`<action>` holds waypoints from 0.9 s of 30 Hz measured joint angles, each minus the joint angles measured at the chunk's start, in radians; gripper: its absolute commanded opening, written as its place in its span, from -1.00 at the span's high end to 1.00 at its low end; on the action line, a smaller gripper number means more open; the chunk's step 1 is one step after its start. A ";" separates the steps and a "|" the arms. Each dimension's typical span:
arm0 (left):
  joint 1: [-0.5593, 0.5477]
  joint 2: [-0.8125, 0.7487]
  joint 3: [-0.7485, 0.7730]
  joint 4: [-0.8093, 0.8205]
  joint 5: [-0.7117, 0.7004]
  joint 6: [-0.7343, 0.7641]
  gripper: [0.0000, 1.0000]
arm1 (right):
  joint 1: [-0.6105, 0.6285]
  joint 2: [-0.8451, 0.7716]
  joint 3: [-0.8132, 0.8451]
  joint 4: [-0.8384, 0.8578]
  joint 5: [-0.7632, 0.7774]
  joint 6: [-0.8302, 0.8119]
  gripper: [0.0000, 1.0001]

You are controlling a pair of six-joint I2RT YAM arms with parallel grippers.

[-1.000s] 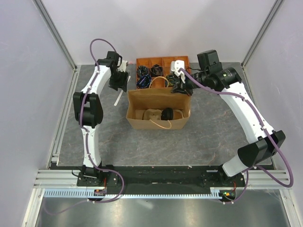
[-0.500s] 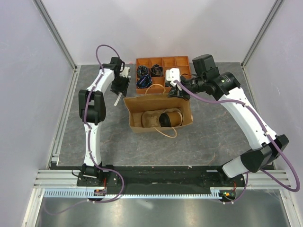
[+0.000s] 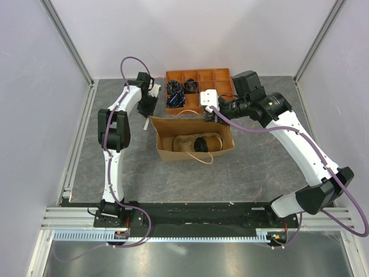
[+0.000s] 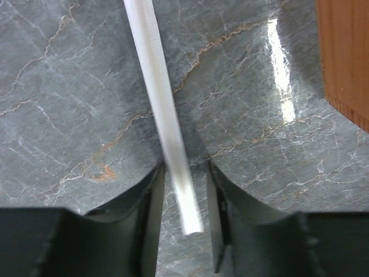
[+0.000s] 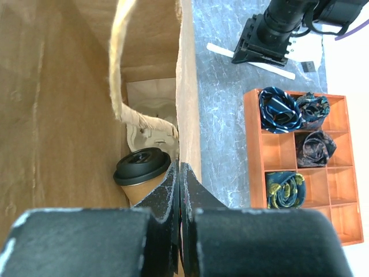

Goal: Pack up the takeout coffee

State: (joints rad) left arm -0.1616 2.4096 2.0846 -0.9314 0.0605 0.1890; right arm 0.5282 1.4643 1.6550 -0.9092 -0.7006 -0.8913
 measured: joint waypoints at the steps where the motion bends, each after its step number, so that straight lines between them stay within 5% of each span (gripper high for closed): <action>1: -0.002 -0.002 -0.005 0.003 0.000 0.002 0.41 | 0.001 -0.005 -0.004 0.004 0.001 0.000 1.00; 9: -0.018 -0.032 -0.058 0.038 0.008 0.016 0.95 | 0.007 -0.028 -0.006 0.022 0.008 0.002 1.00; 27: 0.002 -0.167 -0.248 0.077 0.140 -0.009 0.96 | 0.020 -0.062 -0.045 0.058 0.029 0.005 1.00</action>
State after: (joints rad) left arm -0.1596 2.2429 1.8370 -0.8543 0.2008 0.1799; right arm 0.5484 1.4021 1.6100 -0.8516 -0.6712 -0.8860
